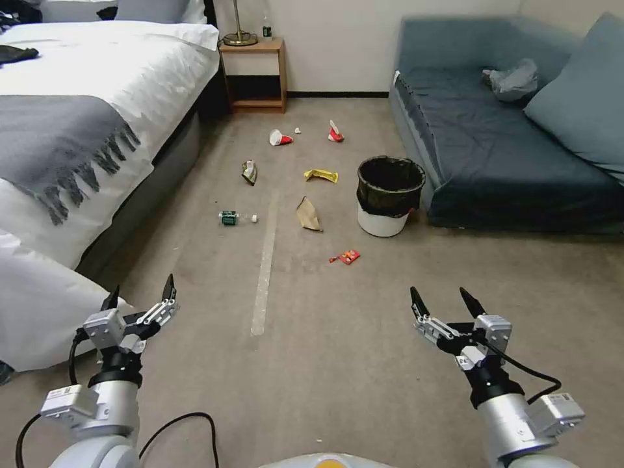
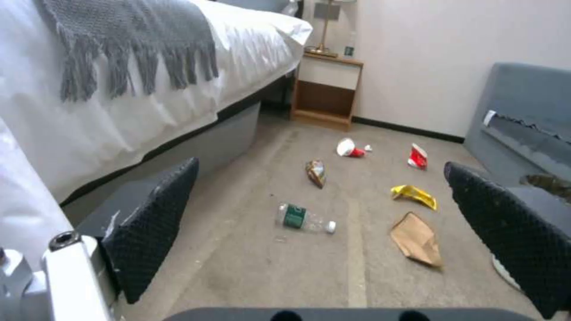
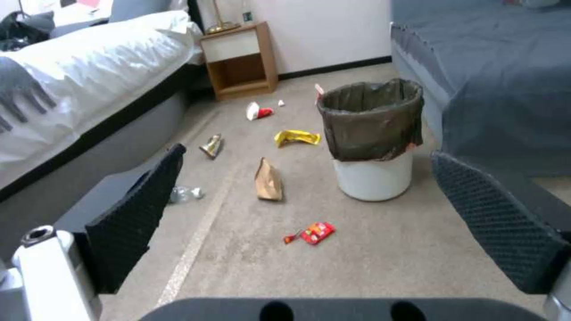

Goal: Pick up the trash can from the floor.

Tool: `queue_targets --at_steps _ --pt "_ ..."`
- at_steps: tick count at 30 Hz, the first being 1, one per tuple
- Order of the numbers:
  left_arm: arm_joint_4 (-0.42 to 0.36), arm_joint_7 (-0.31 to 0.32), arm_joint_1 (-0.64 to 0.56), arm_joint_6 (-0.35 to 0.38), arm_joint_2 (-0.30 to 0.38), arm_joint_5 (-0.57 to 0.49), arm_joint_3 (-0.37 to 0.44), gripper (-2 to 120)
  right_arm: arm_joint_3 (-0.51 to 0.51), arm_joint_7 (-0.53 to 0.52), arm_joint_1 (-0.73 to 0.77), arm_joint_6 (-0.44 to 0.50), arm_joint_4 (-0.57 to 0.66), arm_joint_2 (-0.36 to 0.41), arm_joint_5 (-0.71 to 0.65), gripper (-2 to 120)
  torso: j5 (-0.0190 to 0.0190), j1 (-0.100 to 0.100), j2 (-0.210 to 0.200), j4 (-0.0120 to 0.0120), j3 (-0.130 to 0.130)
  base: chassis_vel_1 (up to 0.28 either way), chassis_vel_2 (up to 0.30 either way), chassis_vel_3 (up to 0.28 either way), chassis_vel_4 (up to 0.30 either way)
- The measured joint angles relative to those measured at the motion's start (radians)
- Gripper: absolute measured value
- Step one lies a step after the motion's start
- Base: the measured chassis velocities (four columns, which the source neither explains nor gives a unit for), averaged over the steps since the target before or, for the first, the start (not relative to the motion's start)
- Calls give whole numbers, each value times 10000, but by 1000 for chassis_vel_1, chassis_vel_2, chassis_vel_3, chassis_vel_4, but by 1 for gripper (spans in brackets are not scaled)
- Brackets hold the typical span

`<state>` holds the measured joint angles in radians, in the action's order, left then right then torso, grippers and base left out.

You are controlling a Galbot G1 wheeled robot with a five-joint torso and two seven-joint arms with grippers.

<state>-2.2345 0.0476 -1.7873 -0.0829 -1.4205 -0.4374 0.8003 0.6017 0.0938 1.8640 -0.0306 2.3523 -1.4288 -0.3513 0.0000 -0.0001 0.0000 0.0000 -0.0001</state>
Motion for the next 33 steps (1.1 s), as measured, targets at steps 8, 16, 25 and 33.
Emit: queue_targets --at_steps 8,16,25,33 --pt "83 -100 -10 -103 -12 33 8 100 10 61 8 30 -9 -15 38 100 0 0 0 0 0 0 0 0 0" --pt "92 -102 -10 -106 -23 61 7 100 19 94 12 41 -19 -26 56 100 0 0 0 0 0 -28 -23 -21 -22" --pt "151 -94 4 -106 8 67 17 100 16 107 -10 43 -56 -64 65 100 0 1 0 0 0 -86 -83 -74 -78" --pt "167 -41 49 -107 -8 -39 12 100 24 107 -40 33 -68 -41 -8 100 0 1 0 -5 0 -98 -108 -93 -84"
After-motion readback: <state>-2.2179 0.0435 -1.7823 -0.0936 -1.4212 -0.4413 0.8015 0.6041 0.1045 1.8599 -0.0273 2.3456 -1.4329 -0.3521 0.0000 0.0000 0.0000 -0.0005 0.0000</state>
